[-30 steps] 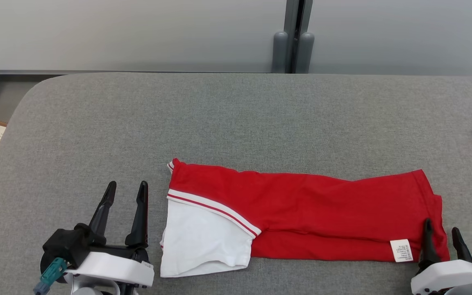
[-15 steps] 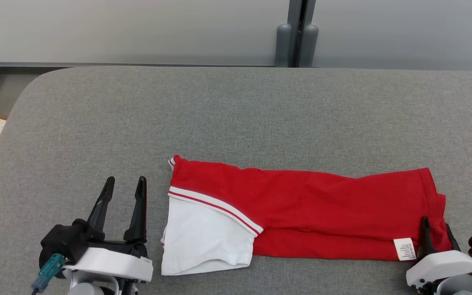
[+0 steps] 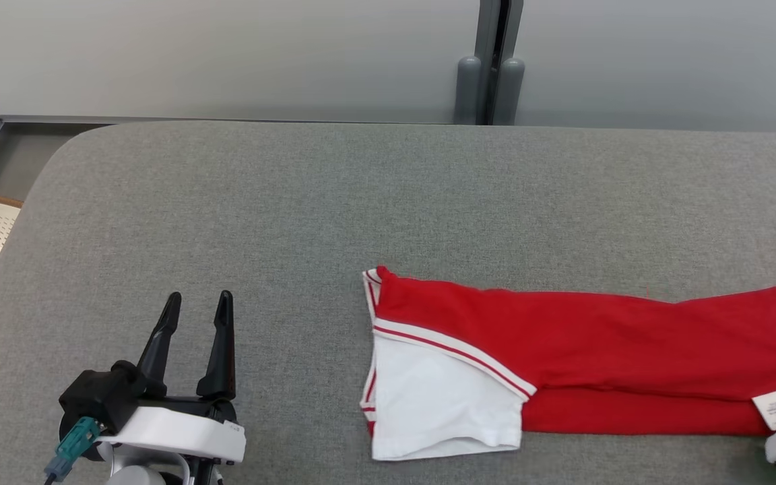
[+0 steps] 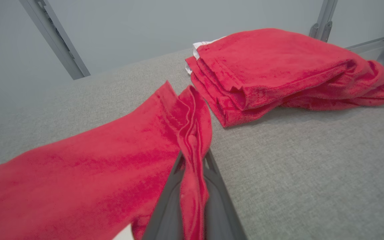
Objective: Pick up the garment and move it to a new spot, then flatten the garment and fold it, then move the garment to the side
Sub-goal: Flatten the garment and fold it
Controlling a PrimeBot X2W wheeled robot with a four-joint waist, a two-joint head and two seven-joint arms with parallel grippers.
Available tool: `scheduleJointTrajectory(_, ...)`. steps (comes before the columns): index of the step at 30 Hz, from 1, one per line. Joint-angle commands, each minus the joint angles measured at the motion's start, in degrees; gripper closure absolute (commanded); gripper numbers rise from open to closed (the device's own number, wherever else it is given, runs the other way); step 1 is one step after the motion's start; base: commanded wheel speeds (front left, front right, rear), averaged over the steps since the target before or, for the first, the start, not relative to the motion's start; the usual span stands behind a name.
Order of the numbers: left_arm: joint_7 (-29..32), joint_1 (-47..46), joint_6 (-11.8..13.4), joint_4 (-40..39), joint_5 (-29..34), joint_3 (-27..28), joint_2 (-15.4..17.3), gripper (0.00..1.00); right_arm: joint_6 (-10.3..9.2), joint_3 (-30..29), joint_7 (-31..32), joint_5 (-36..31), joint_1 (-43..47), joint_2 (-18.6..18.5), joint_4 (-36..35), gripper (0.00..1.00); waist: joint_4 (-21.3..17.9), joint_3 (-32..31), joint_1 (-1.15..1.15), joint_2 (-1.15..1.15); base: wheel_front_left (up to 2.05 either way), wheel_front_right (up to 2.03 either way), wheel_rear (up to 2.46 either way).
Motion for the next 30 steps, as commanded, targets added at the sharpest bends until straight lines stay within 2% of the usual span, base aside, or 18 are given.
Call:
scheduleJointTrajectory(1,-0.1,0.4,-0.1,0.1,-0.2,0.1,0.2,0.00,-0.14,-1.4,-0.4,-0.9,-0.8,-0.9,-0.3,1.00,0.1,-0.3,0.00,0.00,0.00,0.00,0.00)
scheduleJointTrajectory(3,-0.1,0.5,-0.1,0.4,-0.5,0.2,0.2,0.00,-0.14,-3.9,-0.4,-3.1,-1.4,-1.6,-1.1,1.00,0.2,-0.6,0.00,0.00,0.00,0.00,0.00)
scheduleJointTrajectory(5,-0.1,0.6,-0.1,0.5,-0.5,0.2,0.2,0.00,-0.13,-4.8,-0.4,-4.4,-2.1,-0.5,-2.3,1.00,0.2,-0.9,0.00,0.00,0.00,0.00,0.00)
scheduleJointTrajectory(10,-0.1,1.2,-0.1,1.0,-0.4,0.6,0.2,0.00,-0.12,-2.2,0.5,-5.5,-3.5,2.8,-8.7,1.00,-0.1,-1.7,0.00,0.00,0.00,0.00,0.00)
scheduleJointTrajectory(15,-0.1,1.6,-0.1,1.4,-0.7,0.6,0.2,0.00,-0.12,6.4,5.7,-2.9,-2.6,6.6,-18.9,1.00,-0.3,-2.5,0.00,0.00,0.00,0.00,0.00)
scheduleJointTrajectory(21,-0.1,1.6,-0.1,2.0,-0.9,0.1,0.2,0.00,-0.12,17.5,11.0,2.1,0.1,7.9,-27.6,1.00,0.3,-3.3,0.00,0.00,0.00,0.00,0.00)
scheduleJointTrajectory(25,-0.1,1.9,-0.1,2.2,-1.5,-0.2,0.2,0.00,-0.08,25.1,12.4,7.3,1.6,7.9,-29.4,1.00,1.3,-3.6,0.00,0.00,0.00,0.00,0.00)
scheduleJointTrajectory(30,-0.1,1.6,-0.1,2.7,-2.8,-1.1,0.2,0.00,-0.08,33.9,12.2,11.1,1.8,7.9,-27.9,1.00,2.8,-3.6,0.00,0.00,0.00,0.00,0.00)
